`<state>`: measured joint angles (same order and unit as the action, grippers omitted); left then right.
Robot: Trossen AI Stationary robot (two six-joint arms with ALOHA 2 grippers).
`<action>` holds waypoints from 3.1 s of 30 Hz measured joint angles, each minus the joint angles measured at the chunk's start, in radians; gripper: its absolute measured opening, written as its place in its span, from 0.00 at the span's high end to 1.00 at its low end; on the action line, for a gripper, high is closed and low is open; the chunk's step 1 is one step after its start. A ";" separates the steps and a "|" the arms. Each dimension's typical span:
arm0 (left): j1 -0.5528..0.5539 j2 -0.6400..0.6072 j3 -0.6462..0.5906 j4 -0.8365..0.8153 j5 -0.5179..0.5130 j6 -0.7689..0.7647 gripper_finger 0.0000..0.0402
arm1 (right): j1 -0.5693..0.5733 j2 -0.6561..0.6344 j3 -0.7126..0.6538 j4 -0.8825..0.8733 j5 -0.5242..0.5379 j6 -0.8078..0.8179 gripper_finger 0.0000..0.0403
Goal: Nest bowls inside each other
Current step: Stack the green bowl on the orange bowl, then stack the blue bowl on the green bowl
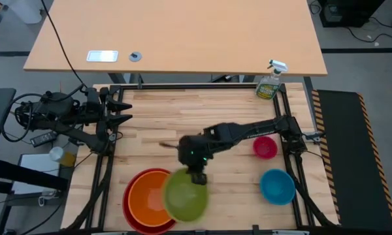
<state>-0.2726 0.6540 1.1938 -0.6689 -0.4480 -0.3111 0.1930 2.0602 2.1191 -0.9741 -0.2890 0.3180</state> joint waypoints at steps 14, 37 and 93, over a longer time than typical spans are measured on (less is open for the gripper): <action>0.001 0.004 0.000 0.000 -0.030 0.013 0.49 | -0.003 0.099 0.051 0.374 0.133 0.180 0.92; 0.001 0.013 0.000 -0.001 -0.030 0.026 0.49 | 0.019 0.343 0.207 0.182 0.174 -0.063 0.92; 0.000 0.013 0.000 0.000 -0.030 0.034 0.49 | 0.008 0.248 -0.002 0.247 0.348 -0.165 0.64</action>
<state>-0.2726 0.6674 1.1934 -0.6693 -0.4778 -0.2771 0.2013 2.3081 2.1176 -0.7267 0.0587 0.1533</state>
